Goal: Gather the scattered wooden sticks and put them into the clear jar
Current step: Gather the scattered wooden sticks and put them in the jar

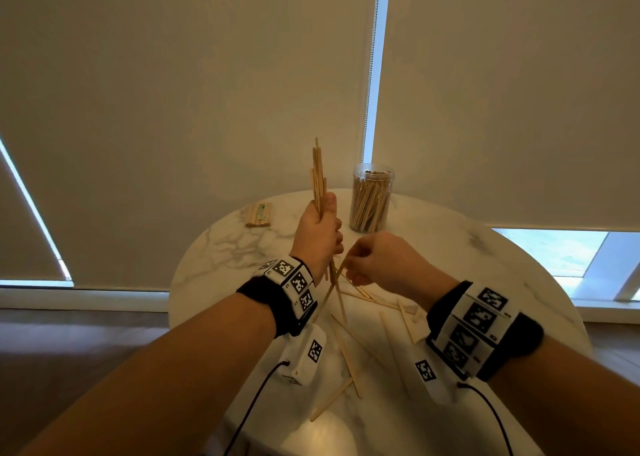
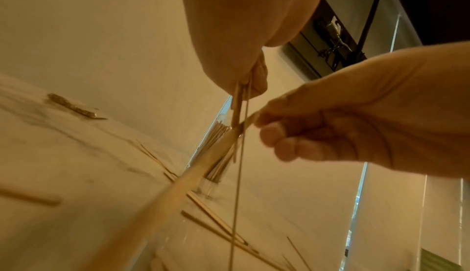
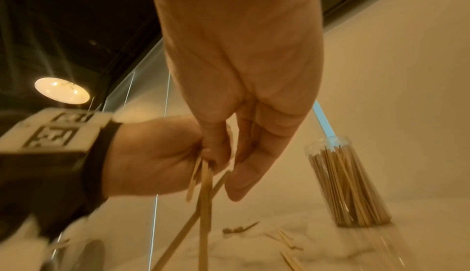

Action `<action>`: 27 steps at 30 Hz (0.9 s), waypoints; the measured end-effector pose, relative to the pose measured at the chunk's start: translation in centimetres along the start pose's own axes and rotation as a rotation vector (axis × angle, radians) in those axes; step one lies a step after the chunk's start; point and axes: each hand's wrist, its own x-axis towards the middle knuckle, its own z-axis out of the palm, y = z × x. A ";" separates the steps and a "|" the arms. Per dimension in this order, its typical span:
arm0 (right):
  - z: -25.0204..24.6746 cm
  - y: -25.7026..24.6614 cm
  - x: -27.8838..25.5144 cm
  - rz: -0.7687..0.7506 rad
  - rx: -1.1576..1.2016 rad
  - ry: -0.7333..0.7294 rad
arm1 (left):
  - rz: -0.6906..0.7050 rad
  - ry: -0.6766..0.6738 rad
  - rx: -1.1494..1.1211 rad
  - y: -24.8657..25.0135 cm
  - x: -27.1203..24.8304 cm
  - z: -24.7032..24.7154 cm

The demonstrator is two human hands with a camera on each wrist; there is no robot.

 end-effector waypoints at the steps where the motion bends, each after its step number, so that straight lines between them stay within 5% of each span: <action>1: -0.6 -0.2 0.1 -0.014 0.028 0.033 | -0.003 0.006 -0.007 0.1 0.0 -0.2; 5: -3.5 -1.8 0.5 -0.174 0.022 0.388 | 0.021 -0.013 0.074 0.1 -0.7 -0.1; 9: -6.6 -5.0 1.5 -0.401 0.056 0.482 | 0.038 -0.099 0.162 0.2 -1.9 0.9; 11: -7.5 -6.3 2.0 -0.439 -0.094 0.466 | 0.038 -0.146 0.195 0.5 -2.3 1.7; 15: -7.5 -7.7 2.3 -0.346 -0.419 0.200 | 0.000 -0.164 0.205 0.6 -2.6 2.7; 23: -6.9 -6.2 2.0 -0.302 -0.294 0.206 | -0.001 -0.184 0.231 0.5 -2.4 1.8; 27: -6.5 -5.1 1.4 -0.271 0.029 0.285 | 0.010 -0.105 0.187 0.8 -1.7 1.1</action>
